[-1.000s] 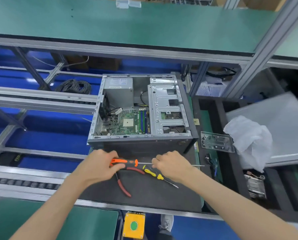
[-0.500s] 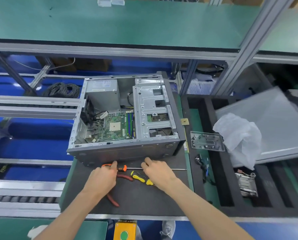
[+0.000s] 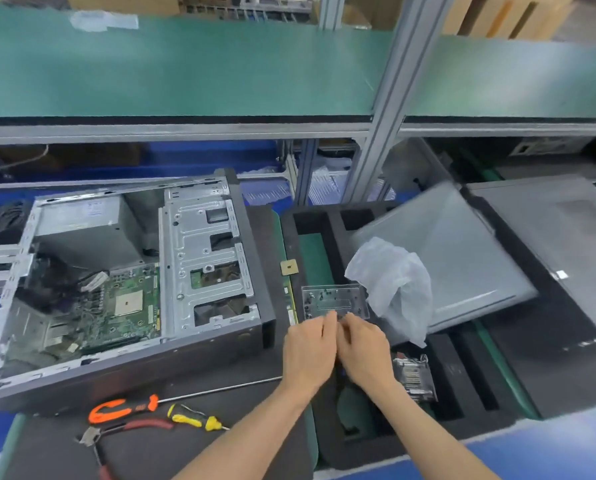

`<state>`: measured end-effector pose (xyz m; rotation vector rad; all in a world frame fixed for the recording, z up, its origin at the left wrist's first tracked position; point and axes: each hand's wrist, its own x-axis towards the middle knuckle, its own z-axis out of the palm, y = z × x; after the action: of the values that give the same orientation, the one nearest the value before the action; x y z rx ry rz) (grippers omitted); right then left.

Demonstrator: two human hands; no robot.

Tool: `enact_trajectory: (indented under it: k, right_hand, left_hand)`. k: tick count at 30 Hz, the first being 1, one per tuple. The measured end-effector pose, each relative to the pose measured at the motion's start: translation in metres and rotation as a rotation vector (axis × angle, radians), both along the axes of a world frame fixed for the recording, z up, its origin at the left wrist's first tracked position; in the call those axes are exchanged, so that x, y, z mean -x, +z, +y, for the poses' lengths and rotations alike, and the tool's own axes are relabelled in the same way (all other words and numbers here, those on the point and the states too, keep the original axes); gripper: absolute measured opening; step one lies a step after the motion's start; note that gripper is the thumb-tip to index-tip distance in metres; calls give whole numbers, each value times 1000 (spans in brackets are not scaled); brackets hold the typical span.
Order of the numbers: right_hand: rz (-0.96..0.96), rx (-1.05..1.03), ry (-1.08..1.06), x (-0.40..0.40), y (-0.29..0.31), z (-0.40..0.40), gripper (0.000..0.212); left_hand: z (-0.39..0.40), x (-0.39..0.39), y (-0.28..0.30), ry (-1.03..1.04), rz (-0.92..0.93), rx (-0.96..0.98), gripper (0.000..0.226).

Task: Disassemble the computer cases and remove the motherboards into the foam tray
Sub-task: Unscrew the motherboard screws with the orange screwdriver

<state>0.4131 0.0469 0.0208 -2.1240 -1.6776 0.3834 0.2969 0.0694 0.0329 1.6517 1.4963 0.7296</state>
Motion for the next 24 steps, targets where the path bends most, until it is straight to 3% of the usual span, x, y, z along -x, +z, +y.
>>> enact_trajectory:
  k: [2,5,14,18,24]
  right_hand:
    - [10,11,-48,-17,-1,3,26]
    - [-14,21,-51,-38,-4,9,24]
    - [3,47,29,-57,-11,31,25]
    - [-12,55,34,-55,-15,37,23]
    - [7,8,-22,-57,-12,40,7]
  left_hand:
    - [27,-25,0,90,-98,47,63]
    - [63,-52,-13,112,-95,49,63]
    - [108,-80,-46,-94,-10,12,50]
    - [109,-79,-51,-169,-4,90,46]
    - [95,-68,-36,-222,-173,290,44]
